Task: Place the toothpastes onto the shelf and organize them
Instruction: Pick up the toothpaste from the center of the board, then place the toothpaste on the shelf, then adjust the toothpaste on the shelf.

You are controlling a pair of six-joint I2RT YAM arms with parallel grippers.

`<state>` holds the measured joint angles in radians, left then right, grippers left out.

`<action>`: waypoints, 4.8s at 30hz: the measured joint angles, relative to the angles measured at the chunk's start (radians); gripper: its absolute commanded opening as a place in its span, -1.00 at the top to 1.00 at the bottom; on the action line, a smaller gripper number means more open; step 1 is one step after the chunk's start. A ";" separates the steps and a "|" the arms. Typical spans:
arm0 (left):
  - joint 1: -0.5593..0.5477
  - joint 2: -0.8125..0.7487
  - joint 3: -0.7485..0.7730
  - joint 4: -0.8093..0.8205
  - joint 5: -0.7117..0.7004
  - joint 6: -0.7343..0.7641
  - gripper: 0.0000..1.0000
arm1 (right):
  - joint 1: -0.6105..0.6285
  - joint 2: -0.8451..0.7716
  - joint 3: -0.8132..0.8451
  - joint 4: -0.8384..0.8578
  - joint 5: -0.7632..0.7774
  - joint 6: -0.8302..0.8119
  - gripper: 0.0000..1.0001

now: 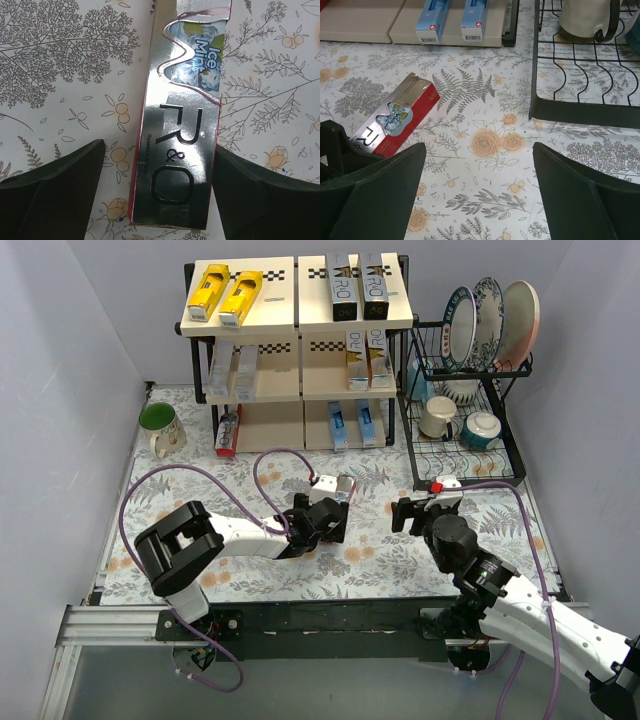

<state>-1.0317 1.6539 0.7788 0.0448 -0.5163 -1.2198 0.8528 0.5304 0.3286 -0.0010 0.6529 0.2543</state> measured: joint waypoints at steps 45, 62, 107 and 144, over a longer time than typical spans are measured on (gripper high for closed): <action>0.513 0.091 0.048 0.295 0.021 0.296 0.06 | 0.000 -0.076 -0.049 0.010 0.007 -0.023 -0.89; 0.577 0.226 0.185 0.396 0.053 0.352 -0.75 | 0.000 -0.105 -0.050 -0.001 0.023 -0.023 -0.89; 0.650 0.070 -0.298 0.833 0.343 -0.743 -0.83 | 0.000 -0.139 -0.050 -0.008 -0.010 -0.019 -0.89; 0.700 0.336 -0.201 1.140 0.341 -0.789 0.19 | 0.000 -0.106 -0.050 -0.057 -0.040 -0.022 -0.88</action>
<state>-0.3317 1.9900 0.5774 1.1851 -0.1753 -2.0083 0.8532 0.4244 0.2787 -0.0578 0.6128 0.2325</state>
